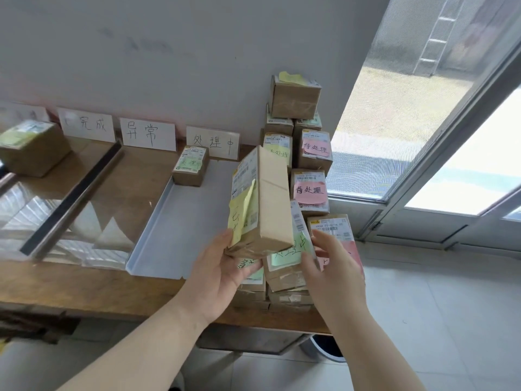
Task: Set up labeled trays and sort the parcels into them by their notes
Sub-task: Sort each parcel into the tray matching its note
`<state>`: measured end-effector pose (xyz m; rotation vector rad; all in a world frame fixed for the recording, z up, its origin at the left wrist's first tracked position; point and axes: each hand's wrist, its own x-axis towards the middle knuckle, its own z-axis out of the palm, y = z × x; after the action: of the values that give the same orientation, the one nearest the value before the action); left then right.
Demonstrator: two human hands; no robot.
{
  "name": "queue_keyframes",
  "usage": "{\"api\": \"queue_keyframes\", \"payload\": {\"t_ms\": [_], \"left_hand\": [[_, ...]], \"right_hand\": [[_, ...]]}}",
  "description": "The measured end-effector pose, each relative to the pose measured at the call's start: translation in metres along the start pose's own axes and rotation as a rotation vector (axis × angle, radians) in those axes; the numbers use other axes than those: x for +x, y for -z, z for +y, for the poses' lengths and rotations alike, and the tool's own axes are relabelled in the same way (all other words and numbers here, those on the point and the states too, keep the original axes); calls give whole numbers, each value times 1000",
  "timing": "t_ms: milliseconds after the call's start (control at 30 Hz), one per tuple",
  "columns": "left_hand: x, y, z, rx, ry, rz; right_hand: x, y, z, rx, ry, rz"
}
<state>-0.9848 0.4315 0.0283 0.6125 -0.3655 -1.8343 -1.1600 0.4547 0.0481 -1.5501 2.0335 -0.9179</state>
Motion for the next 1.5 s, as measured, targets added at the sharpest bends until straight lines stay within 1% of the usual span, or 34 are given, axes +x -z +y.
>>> {"api": "queue_keyframes", "payload": {"t_ms": [233, 367, 500, 667, 833, 967, 1067, 1200, 1500], "left_hand": [[-10, 1, 15, 53, -59, -54], [-13, -6, 25, 95, -122, -49], [-17, -11, 31, 81, -175, -86], [-23, -3, 39, -22, -227, 51], [-34, 33, 70, -22, -287, 144], [-42, 68, 106, 22, -291, 205], [-43, 94, 135, 52, -265, 309], [-47, 126, 177, 186, -201, 391], [-57, 179, 256, 411, -142, 378]], "right_hand": [[-4, -11, -1, 369, -12, 24], [-3, -8, -6, 520, -23, -12], [0, -7, -7, 739, -102, -50], [5, -14, -11, 1004, -285, -147], [8, -29, -34, 1046, -291, -131], [8, -50, -62, 1069, -273, -127], [3, -74, -89, 1053, -265, -100], [-8, -109, -124, 1057, -298, -59], [-43, -181, -193, 1079, -336, 5]]}}
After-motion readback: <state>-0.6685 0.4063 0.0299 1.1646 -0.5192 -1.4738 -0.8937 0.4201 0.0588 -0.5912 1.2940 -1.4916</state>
